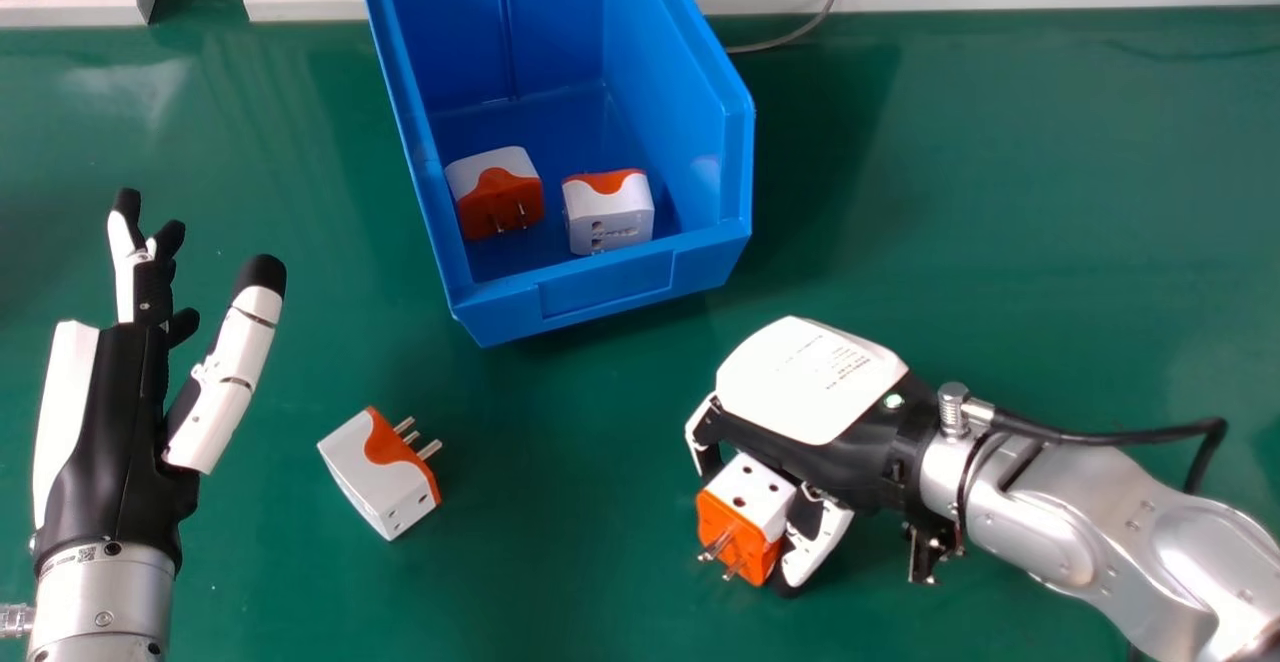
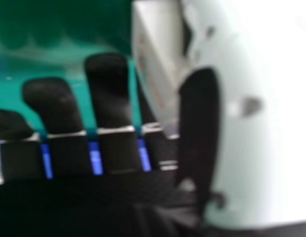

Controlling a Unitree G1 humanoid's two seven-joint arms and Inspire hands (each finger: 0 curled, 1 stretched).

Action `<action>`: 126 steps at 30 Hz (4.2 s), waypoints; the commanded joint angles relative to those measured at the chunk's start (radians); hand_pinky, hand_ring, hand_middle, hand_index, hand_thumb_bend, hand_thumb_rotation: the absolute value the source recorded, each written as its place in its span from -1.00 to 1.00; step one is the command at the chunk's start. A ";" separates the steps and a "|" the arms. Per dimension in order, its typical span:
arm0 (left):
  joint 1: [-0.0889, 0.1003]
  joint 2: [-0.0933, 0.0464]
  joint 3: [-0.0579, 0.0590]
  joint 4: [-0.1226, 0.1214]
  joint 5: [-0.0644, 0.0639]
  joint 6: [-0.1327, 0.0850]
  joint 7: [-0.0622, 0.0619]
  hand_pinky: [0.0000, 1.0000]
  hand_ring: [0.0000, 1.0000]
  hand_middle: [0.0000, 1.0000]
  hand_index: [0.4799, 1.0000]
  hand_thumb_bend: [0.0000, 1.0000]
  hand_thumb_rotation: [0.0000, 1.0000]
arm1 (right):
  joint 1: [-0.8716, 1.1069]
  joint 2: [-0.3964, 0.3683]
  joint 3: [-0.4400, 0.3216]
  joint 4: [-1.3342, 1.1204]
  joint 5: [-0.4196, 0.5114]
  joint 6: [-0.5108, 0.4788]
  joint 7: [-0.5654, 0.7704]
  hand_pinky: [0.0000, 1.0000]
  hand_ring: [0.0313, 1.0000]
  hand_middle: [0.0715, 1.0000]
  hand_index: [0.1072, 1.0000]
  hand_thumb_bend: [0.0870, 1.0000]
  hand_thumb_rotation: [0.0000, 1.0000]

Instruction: Pick all objects and put in blue box

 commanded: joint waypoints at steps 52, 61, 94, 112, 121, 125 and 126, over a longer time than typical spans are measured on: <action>-0.032 0.026 0.014 0.036 -0.016 -0.031 -0.005 0.85 0.97 0.96 0.93 -0.09 0.74 | 0.026 -0.167 -0.250 -0.384 0.245 -0.066 0.355 -0.05 0.11 0.14 0.23 0.30 -0.57; -0.032 0.026 0.011 0.028 -0.015 -0.023 -0.003 0.85 0.97 0.96 0.93 -0.10 0.73 | -0.030 -0.171 -0.197 -0.309 0.162 -0.154 0.343 0.63 0.76 0.70 0.66 0.68 -0.48; -0.034 0.028 0.011 0.024 -0.022 -0.015 -0.001 0.85 0.97 0.96 0.93 -0.10 0.74 | -0.177 -0.046 0.000 0.070 -0.131 -0.236 0.063 0.95 1.00 0.96 0.87 0.53 -0.51; -0.029 0.026 0.011 0.004 -0.025 0.004 -0.001 0.85 0.97 0.96 0.94 -0.10 0.73 | -0.291 -0.002 0.109 0.332 -0.172 -0.275 -0.125 0.78 0.87 0.83 0.73 0.29 -0.74; -0.022 0.027 0.016 -0.006 -0.031 0.007 -0.006 0.85 0.97 0.97 0.94 -0.10 0.73 | -0.354 -0.024 0.159 0.373 -0.217 -0.322 -0.184 0.75 0.84 0.78 0.69 0.10 -0.89; -0.016 0.025 0.016 -0.019 -0.031 0.015 -0.010 0.85 0.97 0.97 0.94 -0.09 0.73 | -0.383 -0.026 0.193 0.404 -0.256 -0.341 -0.232 0.74 0.83 0.77 0.66 0.00 -0.93; -0.014 0.026 0.017 -0.023 -0.031 0.017 -0.011 0.85 0.97 0.97 0.94 -0.09 0.73 | -0.391 -0.025 0.201 0.412 -0.262 -0.344 -0.240 0.74 0.83 0.77 0.66 0.00 -0.93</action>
